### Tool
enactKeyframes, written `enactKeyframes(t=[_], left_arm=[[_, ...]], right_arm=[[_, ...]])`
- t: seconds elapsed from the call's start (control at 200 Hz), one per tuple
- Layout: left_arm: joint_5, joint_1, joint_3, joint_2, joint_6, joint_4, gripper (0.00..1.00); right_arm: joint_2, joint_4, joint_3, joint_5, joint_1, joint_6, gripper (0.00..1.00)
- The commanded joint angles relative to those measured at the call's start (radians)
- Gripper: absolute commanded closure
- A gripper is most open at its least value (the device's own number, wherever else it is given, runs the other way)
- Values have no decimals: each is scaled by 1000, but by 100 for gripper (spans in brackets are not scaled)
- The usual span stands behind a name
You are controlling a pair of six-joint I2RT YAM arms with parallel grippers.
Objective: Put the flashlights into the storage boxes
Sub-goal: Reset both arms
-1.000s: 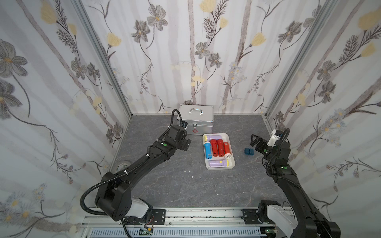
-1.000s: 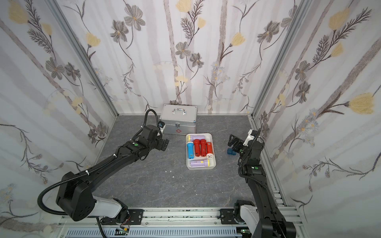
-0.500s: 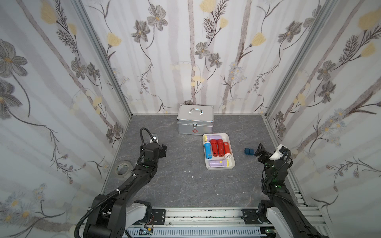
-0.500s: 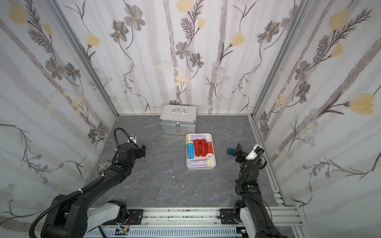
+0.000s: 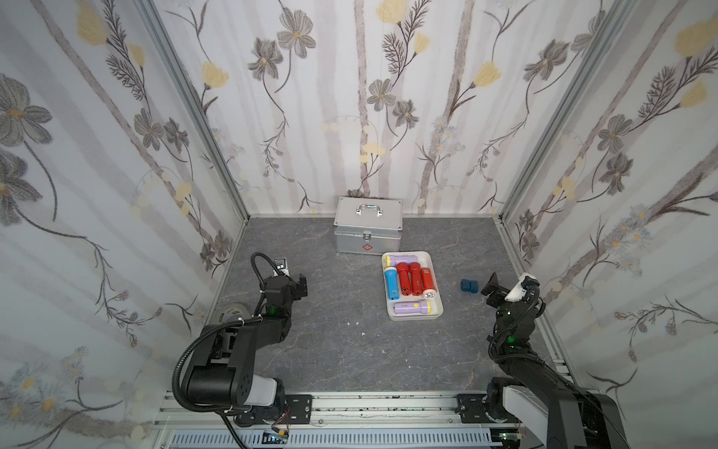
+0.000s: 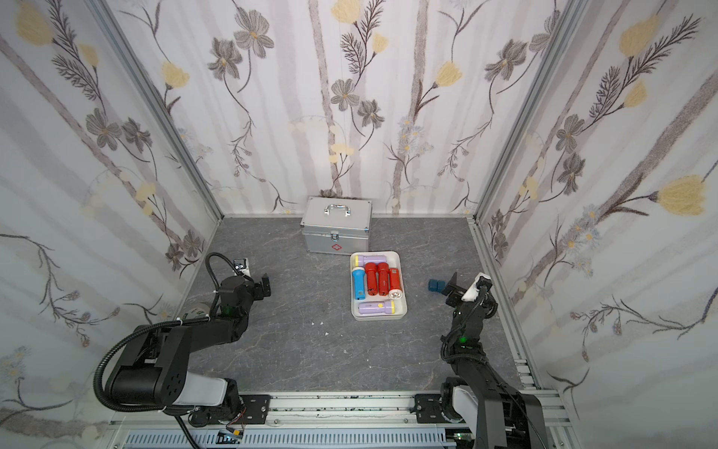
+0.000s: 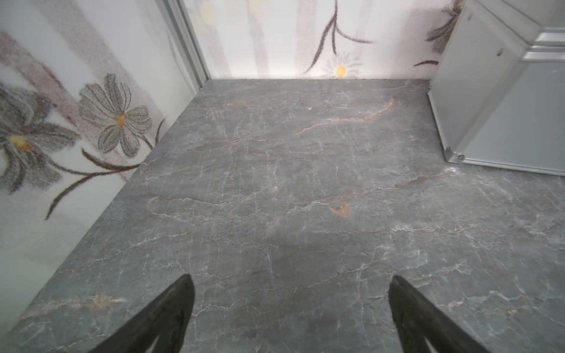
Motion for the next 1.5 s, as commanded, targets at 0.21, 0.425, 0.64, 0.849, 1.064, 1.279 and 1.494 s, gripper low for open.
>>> enactKeyframes(t=[0.21, 0.425, 0.64, 0.849, 1.064, 1.279, 1.494], left_arm=[[12, 19, -6, 102, -63, 200, 0], [-7, 19, 22, 104, -67, 146, 0], [-8, 19, 21, 104, -68, 150, 0], [-7, 19, 20, 103, -68, 149, 0], [-8, 19, 22, 104, -68, 148, 0], [-8, 19, 21, 105, -67, 149, 0], [-7, 19, 22, 103, -67, 148, 0]], right_arm=[[219, 403, -12, -171, 8, -43, 0], [297, 421, 9, -194, 8, -52, 0], [325, 339, 79, -214, 29, -93, 0], [336, 343, 86, -262, 34, -117, 0], [336, 344, 85, -262, 33, -117, 0], [336, 344, 86, -263, 32, -117, 0], [336, 344, 85, -263, 33, -117, 0]])
